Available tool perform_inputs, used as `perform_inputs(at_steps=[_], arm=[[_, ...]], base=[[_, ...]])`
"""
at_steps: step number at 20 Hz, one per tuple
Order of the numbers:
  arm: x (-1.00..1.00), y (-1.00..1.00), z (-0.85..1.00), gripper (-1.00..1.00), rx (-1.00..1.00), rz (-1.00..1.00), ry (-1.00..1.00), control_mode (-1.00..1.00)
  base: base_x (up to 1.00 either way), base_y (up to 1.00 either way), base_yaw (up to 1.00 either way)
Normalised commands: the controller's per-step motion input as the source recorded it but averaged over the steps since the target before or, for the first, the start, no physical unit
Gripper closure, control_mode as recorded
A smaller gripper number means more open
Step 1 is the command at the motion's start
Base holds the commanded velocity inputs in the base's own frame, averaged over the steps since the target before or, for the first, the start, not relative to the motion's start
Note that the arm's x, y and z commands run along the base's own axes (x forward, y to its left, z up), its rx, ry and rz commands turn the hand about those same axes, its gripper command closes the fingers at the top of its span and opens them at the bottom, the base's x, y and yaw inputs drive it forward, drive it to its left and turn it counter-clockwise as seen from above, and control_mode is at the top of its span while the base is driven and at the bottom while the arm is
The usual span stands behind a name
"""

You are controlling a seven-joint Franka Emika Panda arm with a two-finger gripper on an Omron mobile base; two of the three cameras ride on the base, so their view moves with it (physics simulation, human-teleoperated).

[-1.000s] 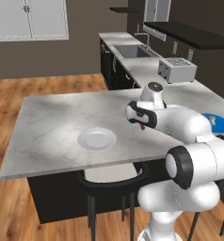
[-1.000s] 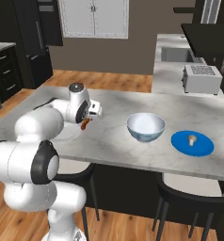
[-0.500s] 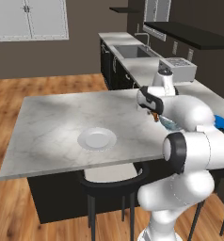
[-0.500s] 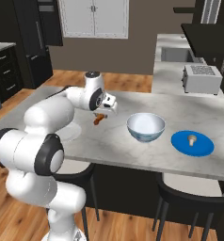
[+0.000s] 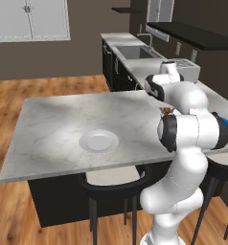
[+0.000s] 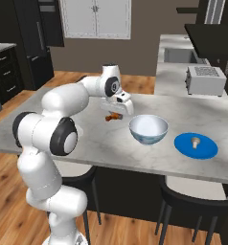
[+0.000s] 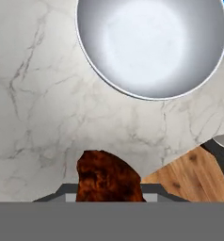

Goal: Pick the chicken drumstick and mushroom from their plates and place them in the bowl. Then put the bowl in the fridge.

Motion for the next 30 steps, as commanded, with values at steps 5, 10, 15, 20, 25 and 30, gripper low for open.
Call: perform_inputs(at_steps=[5, 10, 15, 20, 25, 30], arm=[[0.08, -0.65, -0.07, 1.00, 0.00, -0.22, 0.01, -1.00], [0.17, -0.61, -0.19, 1.00, 0.00, -0.19, 0.01, -1.00], [0.28, -0.40, -0.33, 1.00, 0.00, -0.15, -0.01, -1.00], [0.36, -0.24, -0.39, 1.00, 0.01, -0.10, -0.05, -1.00], [0.35, -0.23, -0.36, 1.00, 0.01, -0.11, -0.05, -1.00], [0.22, -0.16, -0.29, 1.00, 0.05, -0.11, 0.00, -1.00]], base=[[0.00, 0.00, 0.00], [0.00, 0.00, 0.00], [0.00, 0.00, 0.00], [0.00, 0.00, 0.00], [0.00, 0.00, 0.00], [0.00, 0.00, 0.00]])
